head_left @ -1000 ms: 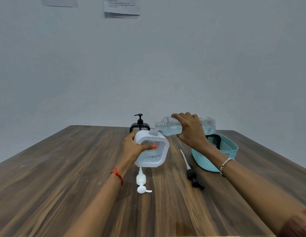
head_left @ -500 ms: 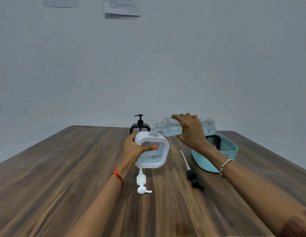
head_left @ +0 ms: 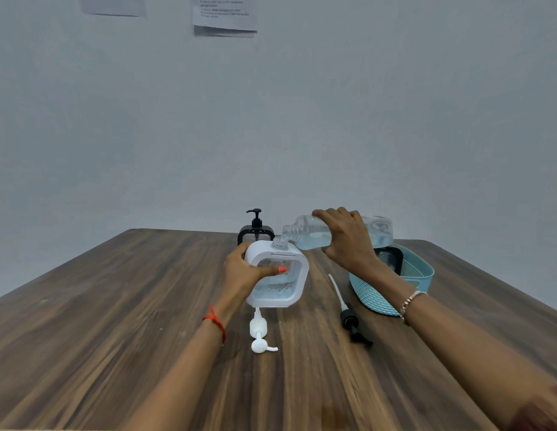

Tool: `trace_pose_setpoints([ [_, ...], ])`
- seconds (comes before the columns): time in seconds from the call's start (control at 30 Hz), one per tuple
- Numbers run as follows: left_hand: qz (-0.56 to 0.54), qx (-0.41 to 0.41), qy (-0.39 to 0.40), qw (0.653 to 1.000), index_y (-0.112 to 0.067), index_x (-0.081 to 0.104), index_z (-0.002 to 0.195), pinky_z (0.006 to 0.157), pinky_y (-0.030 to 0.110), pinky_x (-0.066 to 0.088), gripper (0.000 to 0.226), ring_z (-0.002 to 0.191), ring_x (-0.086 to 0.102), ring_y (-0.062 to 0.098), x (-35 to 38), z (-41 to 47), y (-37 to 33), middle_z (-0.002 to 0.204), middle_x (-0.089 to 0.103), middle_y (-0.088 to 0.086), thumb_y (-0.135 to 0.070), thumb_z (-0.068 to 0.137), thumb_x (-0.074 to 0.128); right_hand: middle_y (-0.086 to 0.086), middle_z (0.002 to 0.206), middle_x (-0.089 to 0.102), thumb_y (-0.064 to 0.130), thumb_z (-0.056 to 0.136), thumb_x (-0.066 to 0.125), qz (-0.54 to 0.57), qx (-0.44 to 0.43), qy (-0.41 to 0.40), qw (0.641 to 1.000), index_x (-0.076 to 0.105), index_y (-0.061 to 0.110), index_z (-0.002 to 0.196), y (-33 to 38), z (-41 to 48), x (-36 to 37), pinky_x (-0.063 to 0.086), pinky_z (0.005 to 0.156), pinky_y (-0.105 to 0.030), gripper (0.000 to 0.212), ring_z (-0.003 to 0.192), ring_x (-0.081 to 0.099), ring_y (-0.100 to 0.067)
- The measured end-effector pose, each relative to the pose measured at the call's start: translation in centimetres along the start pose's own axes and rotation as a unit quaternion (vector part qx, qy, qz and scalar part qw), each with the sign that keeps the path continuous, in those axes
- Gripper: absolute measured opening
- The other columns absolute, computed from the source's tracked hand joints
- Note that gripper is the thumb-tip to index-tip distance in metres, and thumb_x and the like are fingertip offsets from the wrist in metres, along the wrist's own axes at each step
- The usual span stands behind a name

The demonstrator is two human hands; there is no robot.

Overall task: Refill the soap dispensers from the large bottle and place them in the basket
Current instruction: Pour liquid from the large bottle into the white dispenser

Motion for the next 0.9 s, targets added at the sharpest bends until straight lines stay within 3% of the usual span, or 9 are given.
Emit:
trace_pose_setpoints([
  [0.13,0.002,0.0,-0.002,1.0,-0.019,0.058,0.092,0.065,0.023,0.052,0.05,0.077,0.062,0.017,0.0,-0.1,-0.1,0.081,0.064,-0.005,-0.012,0.054,0.089,-0.004,0.081,0.067,-0.004,0.041,0.079,0.001,0.001,0.0,1.0,0.064,0.01,0.1,0.1,0.0,-0.1,0.045,0.066,-0.034,0.062,0.068,0.06,-0.028],
  [0.3,0.002,0.002,-0.007,1.0,-0.022,0.058,0.088,0.069,0.028,0.054,0.049,0.077,0.062,0.017,-0.1,-0.1,0.0,0.081,0.065,-0.004,-0.011,0.052,0.09,-0.004,0.08,0.067,-0.004,0.042,0.078,0.001,0.001,-0.001,1.0,0.064,0.01,0.099,0.2,0.0,-0.1,0.045,0.066,-0.033,0.061,0.068,0.06,-0.028],
  [0.73,-0.011,0.001,-0.007,1.0,-0.022,0.059,0.089,0.066,0.024,0.053,0.049,0.075,0.062,0.014,-0.3,-0.2,0.4,0.081,0.065,-0.005,-0.012,0.053,0.09,-0.004,0.079,0.066,-0.004,0.038,0.079,-0.002,-0.004,0.002,1.0,0.064,0.01,0.1,0.4,-0.1,0.0,0.045,0.065,-0.033,0.065,0.067,0.06,-0.027],
  [0.9,-0.023,-0.002,-0.002,1.0,-0.025,0.058,0.085,0.064,0.022,0.052,0.047,0.075,0.063,0.014,-0.2,-0.4,0.6,0.081,0.066,-0.004,-0.012,0.053,0.09,-0.005,0.084,0.067,-0.002,0.043,0.079,0.032,0.023,0.02,0.999,0.063,0.009,0.105,0.0,0.0,0.7,0.039,0.068,-0.03,0.066,0.072,0.06,-0.028],
])
Point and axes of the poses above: each hand's wrist, its own z-axis towards the middle knuckle, its own x-axis out of the palm, y = z × x, the point moved 10 cm from there along z, towards the middle knuckle
